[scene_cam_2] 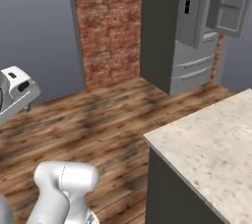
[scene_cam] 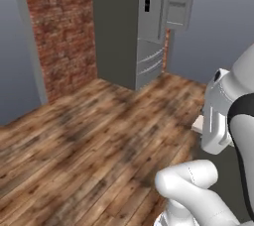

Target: Open the fridge, grab two sodas, and place both sodas inside the bowl with ice on the dining counter.

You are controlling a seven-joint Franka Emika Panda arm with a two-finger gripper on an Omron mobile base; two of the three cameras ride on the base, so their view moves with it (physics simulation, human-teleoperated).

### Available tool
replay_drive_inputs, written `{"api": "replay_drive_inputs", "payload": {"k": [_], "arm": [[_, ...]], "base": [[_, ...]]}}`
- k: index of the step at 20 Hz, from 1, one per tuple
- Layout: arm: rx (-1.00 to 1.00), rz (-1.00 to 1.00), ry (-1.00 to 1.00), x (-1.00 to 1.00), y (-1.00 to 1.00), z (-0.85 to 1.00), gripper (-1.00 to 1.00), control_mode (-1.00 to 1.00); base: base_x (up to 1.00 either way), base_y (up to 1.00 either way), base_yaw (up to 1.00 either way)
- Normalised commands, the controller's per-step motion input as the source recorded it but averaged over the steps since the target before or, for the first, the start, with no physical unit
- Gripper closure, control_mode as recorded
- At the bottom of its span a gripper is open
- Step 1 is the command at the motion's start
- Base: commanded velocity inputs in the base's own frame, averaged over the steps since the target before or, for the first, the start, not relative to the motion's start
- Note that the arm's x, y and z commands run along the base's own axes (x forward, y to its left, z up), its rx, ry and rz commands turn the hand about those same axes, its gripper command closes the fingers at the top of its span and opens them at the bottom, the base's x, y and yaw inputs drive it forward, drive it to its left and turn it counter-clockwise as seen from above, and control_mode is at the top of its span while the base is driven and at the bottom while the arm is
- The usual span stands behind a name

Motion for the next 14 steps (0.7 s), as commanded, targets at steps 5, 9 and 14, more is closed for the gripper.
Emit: {"api": "replay_drive_inputs", "payload": {"k": [5,9,14], "arm": [[0.0,0.0,0.0,0.0,0.0,0.0,-1.0,1.0],[0.0,0.0,0.0,0.0,0.0,0.0,-1.0,1.0],[0.0,0.0,0.0,0.0,0.0,0.0,-1.0,1.0]], "base": [[1.0,0.58,-0.25],[0.98,0.45,-0.35],[0.84,0.35,-0.5]]}}
